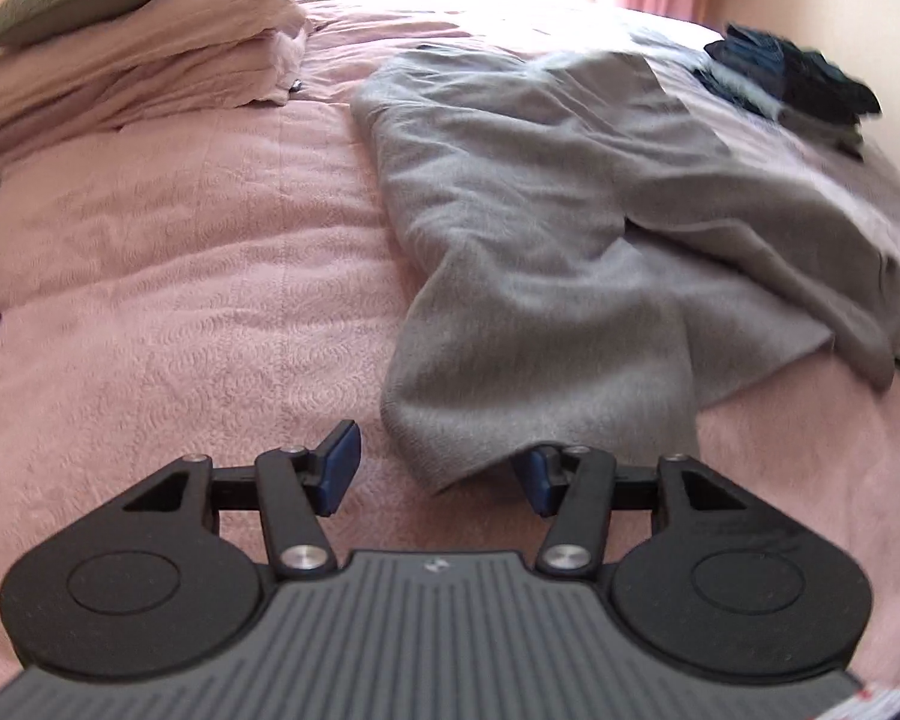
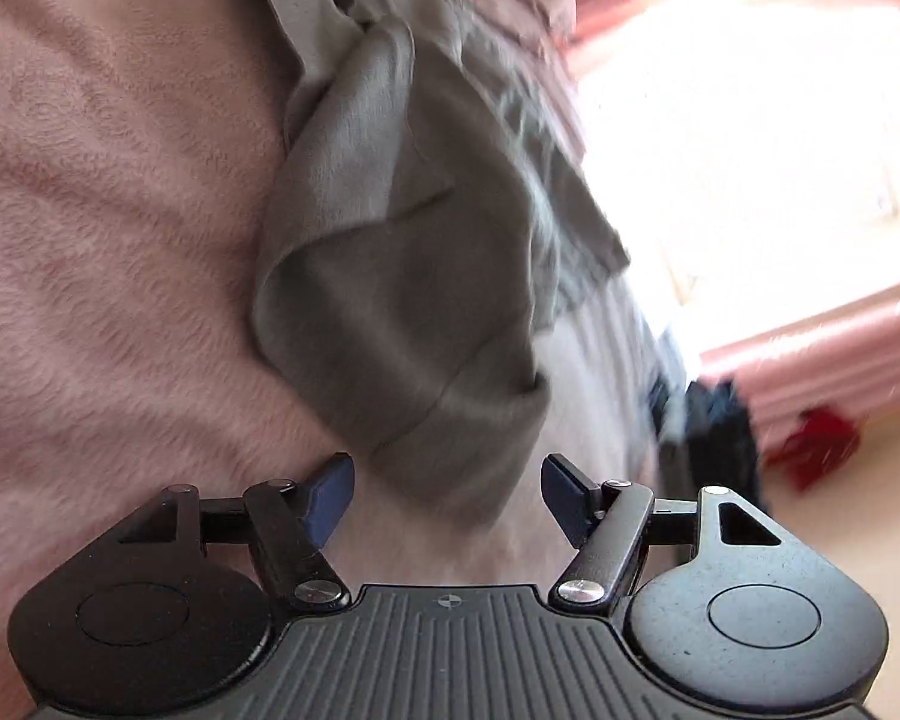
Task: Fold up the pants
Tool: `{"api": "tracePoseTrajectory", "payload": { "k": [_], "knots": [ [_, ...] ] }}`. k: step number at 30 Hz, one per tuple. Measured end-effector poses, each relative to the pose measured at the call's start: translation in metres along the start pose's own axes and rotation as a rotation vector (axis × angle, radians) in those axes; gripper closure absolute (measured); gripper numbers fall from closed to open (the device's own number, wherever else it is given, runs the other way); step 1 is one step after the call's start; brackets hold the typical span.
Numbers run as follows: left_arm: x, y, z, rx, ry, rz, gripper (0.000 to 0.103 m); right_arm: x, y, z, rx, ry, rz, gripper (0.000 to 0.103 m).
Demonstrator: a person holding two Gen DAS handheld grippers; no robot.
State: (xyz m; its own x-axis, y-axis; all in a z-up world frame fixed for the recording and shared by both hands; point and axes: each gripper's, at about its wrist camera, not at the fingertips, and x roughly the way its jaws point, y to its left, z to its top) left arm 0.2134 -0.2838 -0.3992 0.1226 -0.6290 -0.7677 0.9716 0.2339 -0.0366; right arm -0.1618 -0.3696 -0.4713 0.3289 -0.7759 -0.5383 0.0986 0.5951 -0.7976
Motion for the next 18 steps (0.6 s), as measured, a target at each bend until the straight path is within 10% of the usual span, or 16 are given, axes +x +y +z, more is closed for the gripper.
{"api": "tracePoseTrajectory", "payload": {
  "k": [13,14,16,18],
  "knots": [
    [0.005,0.000,-0.019,-0.079,0.028,0.007,0.052,-0.002,0.038,0.000,-0.185,-0.181,0.063,0.038],
    [0.005,-0.001,-0.019,-0.082,0.028,0.009,0.052,0.007,0.036,0.003,-0.152,-0.172,0.052,0.046],
    [0.004,0.000,-0.018,-0.075,0.029,0.004,0.052,0.016,0.020,0.013,-0.065,-0.128,0.098,0.103],
    [0.001,0.000,-0.018,-0.075,0.027,-0.006,0.052,0.009,-0.019,0.024,0.087,-0.144,0.119,0.102]
  ]
}}
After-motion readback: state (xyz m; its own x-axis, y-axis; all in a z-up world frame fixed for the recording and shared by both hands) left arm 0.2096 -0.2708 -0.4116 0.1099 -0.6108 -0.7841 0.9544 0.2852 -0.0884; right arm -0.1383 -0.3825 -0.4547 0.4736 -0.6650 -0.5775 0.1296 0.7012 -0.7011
